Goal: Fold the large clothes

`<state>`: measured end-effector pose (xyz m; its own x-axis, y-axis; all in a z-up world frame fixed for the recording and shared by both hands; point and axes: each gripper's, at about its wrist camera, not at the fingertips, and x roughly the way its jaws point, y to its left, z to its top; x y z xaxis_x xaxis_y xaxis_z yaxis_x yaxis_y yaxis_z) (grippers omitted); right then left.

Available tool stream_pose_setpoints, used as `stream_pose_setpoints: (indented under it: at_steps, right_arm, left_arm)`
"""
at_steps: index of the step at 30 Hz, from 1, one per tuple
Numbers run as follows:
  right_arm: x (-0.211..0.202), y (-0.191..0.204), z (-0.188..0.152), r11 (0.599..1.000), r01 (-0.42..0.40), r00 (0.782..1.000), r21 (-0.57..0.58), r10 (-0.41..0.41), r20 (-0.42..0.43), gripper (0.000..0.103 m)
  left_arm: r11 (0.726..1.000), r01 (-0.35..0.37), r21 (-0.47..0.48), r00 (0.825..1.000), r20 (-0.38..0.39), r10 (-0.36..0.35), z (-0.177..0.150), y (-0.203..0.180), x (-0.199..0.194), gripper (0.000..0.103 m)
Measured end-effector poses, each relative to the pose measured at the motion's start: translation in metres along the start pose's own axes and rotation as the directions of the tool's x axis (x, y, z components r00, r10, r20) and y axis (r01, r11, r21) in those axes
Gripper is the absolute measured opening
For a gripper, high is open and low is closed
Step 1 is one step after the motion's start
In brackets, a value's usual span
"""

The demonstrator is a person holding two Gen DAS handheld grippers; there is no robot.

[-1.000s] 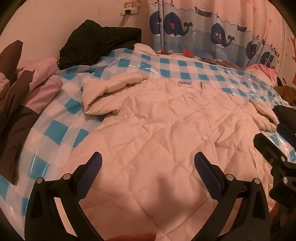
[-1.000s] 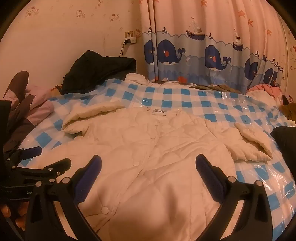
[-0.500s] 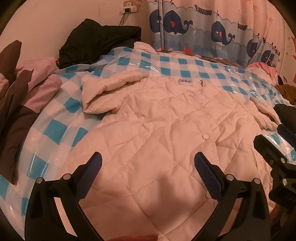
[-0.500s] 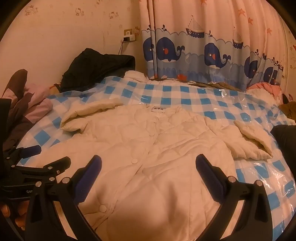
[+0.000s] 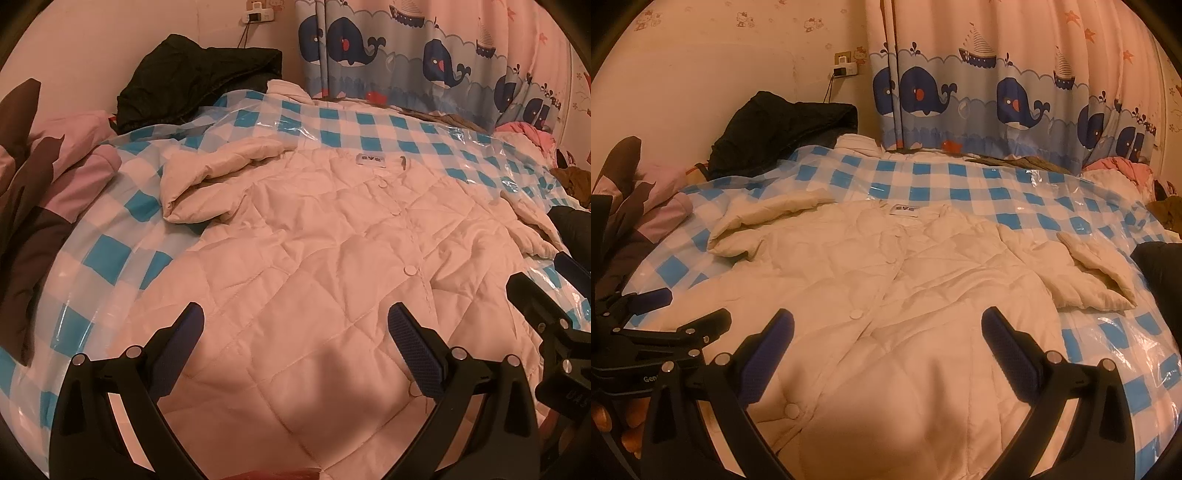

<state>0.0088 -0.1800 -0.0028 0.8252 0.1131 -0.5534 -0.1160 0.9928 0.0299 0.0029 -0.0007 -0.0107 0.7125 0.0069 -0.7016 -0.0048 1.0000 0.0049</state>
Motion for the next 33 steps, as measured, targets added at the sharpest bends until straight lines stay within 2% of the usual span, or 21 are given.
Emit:
stream_pose_setpoints:
  at_steps: [17, 20, 24, 29, 31, 33]
  right_arm:
    - [0.001, 0.000, 0.000, 1.000, -0.003, 1.000, 0.004, 0.003, -0.001, 0.098]
    - [0.000, 0.000, 0.000, 1.000, -0.004, 1.000, 0.005, 0.004, 0.000, 0.098]
    - [0.000, 0.000, 0.000, 1.000, -0.005, 1.000, 0.008, 0.005, 0.002, 0.098]
    - [-0.002, 0.002, 0.000, 1.000, -0.006, 1.000, 0.014, 0.006, 0.005, 0.098]
    - [-0.002, 0.001, 0.001, 1.000, -0.006, 1.000, 0.013, 0.006, 0.006, 0.098]
    - [-0.003, 0.001, 0.001, 1.000, -0.007, 1.000, 0.013, 0.006, 0.006, 0.098]
  left_arm:
    - [1.000, -0.013, 0.003, 1.000, -0.002, 0.013, -0.006, -0.001, 0.005, 0.096]
    - [1.000, -0.020, 0.010, 1.000, -0.022, 0.020, -0.011, 0.002, 0.014, 0.096]
    - [0.999, -0.029, -0.033, 0.998, -0.050, 0.027, -0.006, 0.013, 0.017, 0.096]
    - [0.996, 0.008, -0.089, 1.000, -0.021, -0.010, -0.001, 0.026, 0.010, 0.096]
    - [0.995, -0.003, -0.099, 1.000, -0.009, 0.003, 0.000, 0.028, 0.009, 0.096]
    - [0.998, -0.034, -0.056, 0.999, 0.008, 0.034, 0.001, 0.023, 0.008, 0.096]
